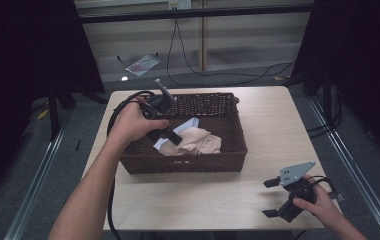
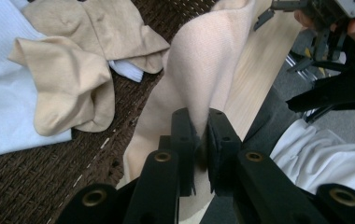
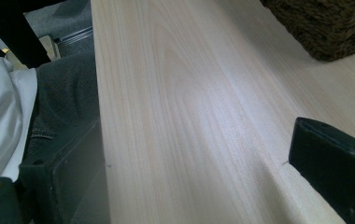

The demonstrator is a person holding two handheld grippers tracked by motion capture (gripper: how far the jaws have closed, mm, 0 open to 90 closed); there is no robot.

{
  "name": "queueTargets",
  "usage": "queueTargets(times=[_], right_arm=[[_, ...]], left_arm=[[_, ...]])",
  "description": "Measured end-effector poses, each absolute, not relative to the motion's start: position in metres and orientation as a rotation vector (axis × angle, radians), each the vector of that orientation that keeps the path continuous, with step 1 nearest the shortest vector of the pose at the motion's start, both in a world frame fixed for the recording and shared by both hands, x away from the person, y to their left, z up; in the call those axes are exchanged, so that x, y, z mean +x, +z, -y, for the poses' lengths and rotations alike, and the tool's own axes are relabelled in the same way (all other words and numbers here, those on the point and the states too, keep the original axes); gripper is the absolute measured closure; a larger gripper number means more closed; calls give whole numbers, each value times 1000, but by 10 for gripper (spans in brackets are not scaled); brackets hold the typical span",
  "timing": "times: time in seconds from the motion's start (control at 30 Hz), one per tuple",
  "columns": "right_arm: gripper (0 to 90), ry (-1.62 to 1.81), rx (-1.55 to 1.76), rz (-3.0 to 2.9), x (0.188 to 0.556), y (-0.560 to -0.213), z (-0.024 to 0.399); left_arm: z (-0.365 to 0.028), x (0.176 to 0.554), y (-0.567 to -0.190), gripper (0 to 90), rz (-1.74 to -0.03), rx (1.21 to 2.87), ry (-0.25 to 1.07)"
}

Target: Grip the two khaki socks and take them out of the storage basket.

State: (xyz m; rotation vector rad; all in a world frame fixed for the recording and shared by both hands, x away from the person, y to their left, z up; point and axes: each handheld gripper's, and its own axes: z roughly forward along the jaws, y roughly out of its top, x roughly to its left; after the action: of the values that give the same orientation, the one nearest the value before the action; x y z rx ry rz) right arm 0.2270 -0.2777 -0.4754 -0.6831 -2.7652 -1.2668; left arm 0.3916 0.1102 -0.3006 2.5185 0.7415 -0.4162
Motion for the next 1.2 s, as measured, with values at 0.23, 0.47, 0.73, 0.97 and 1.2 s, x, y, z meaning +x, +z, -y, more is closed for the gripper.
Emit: queueTargets(times=[0.23,0.47,0.73,0.97,1.2], right_arm=[[31,-1267,-682,2767,227,-475,278],[31,-1268,-681,2767,227,-475,278],[31,-1269,-680,2767,227,-475,278],[31,-1272,-679,2770,227,-475,278],[31,-1269,-678,2765,227,-475,278]], left_arm=[[-106,380,-301,830,-705,2536,-422],[-103,371,-306,829,-681,2563,-406],[-98,363,-316,827,-664,2563,-408],[-94,355,-325,824,-626,2565,-405],[-89,351,-338,823,-613,2591,-407]])
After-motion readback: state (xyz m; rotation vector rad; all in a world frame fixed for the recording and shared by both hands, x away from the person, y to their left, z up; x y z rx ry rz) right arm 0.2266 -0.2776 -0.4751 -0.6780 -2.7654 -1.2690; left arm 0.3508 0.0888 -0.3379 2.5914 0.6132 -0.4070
